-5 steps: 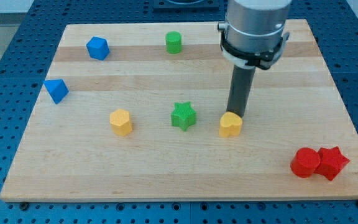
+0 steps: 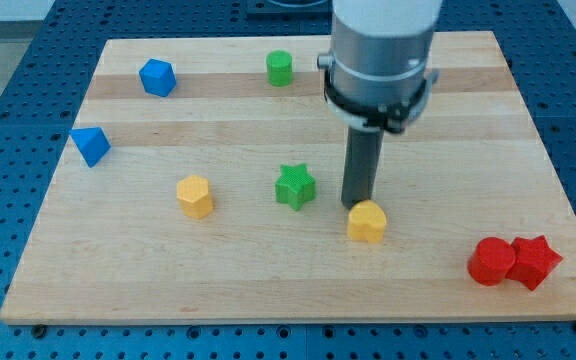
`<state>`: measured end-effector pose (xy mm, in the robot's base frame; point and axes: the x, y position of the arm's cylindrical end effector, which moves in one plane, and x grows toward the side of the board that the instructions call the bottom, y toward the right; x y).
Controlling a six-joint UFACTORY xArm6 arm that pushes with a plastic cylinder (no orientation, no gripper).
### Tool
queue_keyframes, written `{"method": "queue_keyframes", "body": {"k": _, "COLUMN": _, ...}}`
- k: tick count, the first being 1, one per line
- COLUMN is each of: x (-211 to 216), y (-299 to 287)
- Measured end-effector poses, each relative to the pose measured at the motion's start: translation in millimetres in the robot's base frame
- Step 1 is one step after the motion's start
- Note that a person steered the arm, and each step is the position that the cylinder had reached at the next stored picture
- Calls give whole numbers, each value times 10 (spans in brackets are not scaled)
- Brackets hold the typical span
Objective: Push the yellow heart slightly to the down
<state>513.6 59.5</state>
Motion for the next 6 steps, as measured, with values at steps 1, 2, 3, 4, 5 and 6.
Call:
{"method": "queue_keyframes", "body": {"k": 1, "x": 60, "y": 0}}
{"method": "queue_keyframes", "body": {"k": 2, "x": 67, "y": 1}}
{"method": "queue_keyframes", "body": {"k": 3, "x": 126, "y": -284}}
{"method": "queue_keyframes", "body": {"k": 4, "x": 214, "y": -347}}
{"method": "queue_keyframes", "body": {"k": 5, "x": 223, "y": -347}}
{"method": "queue_keyframes", "body": {"k": 6, "x": 223, "y": -227}}
